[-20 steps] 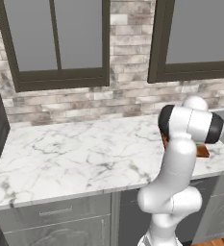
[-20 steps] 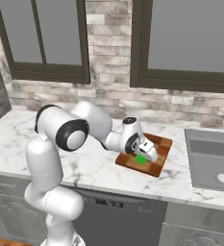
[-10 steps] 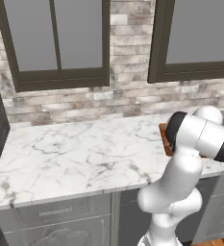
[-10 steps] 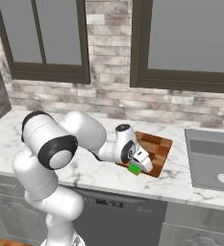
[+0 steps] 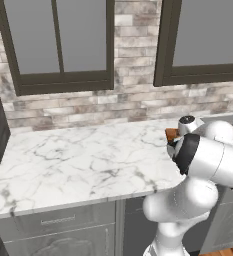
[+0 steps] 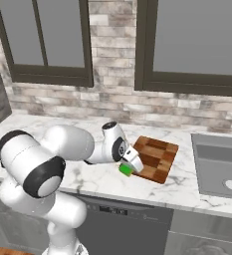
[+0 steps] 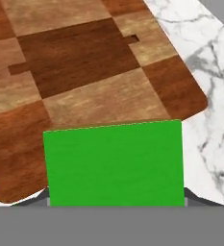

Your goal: Pick up the sponge from the counter and clean the cutting board by briefly scrubbing or pressing down on the cutting board. Once finished, release the sponge.

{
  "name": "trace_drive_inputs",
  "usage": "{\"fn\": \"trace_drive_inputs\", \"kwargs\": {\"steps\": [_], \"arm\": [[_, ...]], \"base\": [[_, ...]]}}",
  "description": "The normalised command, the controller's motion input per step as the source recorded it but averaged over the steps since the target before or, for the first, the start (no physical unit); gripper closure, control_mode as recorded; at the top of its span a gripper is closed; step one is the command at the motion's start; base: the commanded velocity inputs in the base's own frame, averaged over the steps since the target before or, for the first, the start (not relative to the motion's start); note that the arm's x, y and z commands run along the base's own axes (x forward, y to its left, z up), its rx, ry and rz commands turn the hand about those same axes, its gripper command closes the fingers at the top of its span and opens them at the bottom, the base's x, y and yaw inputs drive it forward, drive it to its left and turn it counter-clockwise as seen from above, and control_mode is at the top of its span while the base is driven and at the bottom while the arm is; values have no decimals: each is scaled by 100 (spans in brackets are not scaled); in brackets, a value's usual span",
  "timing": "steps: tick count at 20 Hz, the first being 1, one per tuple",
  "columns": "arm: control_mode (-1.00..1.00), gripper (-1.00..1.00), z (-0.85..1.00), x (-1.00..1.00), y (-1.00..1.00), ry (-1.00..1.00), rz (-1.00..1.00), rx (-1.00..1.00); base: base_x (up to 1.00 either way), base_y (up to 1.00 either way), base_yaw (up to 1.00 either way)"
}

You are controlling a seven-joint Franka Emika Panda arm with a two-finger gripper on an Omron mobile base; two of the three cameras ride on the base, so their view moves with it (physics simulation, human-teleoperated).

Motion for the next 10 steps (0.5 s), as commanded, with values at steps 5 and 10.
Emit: {"fn": "trace_drive_inputs", "kwargs": {"steps": [5, 10], "arm": [[-100, 100, 25, 0, 100, 2, 0, 0], [-100, 100, 0, 4, 100, 0, 0, 0]], "base": [[0, 0, 0], [0, 0, 0]]}}
